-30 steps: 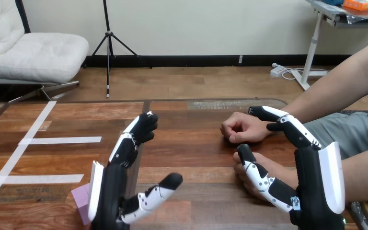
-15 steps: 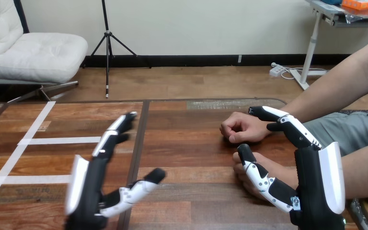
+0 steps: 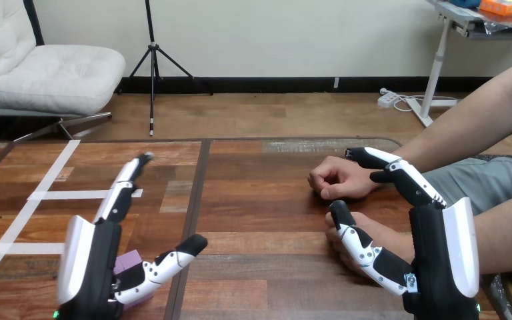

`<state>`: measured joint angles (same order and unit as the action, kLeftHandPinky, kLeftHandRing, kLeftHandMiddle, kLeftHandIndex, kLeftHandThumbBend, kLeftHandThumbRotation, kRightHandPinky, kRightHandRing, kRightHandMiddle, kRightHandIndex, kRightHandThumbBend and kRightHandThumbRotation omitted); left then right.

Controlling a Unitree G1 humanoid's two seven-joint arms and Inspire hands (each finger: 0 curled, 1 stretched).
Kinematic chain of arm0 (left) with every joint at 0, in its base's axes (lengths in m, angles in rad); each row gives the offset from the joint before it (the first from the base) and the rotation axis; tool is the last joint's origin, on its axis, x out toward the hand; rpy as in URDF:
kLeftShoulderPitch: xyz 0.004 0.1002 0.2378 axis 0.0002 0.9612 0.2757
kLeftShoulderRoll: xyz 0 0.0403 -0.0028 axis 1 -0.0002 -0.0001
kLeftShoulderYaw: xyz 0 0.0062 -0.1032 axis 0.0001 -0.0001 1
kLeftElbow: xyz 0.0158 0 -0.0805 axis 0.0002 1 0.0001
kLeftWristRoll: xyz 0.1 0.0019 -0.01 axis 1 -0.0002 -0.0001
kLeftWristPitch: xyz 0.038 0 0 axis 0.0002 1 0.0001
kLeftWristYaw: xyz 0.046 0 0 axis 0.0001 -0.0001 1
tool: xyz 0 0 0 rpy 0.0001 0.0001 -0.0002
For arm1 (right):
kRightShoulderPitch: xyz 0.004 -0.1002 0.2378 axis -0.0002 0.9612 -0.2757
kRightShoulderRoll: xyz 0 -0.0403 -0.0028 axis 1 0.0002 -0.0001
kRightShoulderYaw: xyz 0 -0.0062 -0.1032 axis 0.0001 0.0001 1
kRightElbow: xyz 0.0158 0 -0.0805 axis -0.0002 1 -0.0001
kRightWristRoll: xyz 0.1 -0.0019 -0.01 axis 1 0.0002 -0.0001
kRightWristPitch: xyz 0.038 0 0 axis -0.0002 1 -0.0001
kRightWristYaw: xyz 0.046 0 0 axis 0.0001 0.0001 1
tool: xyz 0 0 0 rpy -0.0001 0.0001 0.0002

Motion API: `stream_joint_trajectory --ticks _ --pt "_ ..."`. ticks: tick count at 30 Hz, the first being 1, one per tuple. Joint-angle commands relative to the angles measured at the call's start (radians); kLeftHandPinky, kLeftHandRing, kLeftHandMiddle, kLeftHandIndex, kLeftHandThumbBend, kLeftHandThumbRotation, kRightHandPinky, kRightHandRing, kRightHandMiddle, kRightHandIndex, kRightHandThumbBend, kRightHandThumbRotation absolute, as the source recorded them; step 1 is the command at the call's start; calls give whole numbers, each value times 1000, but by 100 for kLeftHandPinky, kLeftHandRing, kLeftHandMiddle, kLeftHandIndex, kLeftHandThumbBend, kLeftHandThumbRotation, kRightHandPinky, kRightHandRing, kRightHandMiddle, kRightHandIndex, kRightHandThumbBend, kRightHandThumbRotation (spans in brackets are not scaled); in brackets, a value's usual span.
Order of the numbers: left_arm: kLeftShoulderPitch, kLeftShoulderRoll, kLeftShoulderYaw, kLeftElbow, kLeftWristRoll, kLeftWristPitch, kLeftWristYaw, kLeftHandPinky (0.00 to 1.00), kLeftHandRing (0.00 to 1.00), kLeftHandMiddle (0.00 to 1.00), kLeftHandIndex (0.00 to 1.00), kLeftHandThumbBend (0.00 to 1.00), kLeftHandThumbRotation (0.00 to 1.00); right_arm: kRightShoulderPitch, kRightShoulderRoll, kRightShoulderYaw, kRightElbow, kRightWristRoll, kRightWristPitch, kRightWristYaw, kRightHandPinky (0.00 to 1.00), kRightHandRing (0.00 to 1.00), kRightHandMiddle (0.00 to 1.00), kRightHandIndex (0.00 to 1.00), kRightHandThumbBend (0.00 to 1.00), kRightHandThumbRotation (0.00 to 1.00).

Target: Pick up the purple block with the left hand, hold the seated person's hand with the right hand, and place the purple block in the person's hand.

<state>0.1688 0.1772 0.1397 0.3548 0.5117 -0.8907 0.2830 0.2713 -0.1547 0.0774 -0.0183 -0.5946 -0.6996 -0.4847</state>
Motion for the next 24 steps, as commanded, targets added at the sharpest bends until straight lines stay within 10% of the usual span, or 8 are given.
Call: stream_joint_trajectory --ticks 1,24 --pt "-14 27 1 -95 44 36 28 88 93 95 93 79 65 -30 7 0 -21 23 -6 13 67 74 75 72 42 22" --pt "74 84 -16 -296 216 347 27 94 99 100 99 82 76 -33 10 -15 -26 3 -1 11 66 73 74 72 43 23"
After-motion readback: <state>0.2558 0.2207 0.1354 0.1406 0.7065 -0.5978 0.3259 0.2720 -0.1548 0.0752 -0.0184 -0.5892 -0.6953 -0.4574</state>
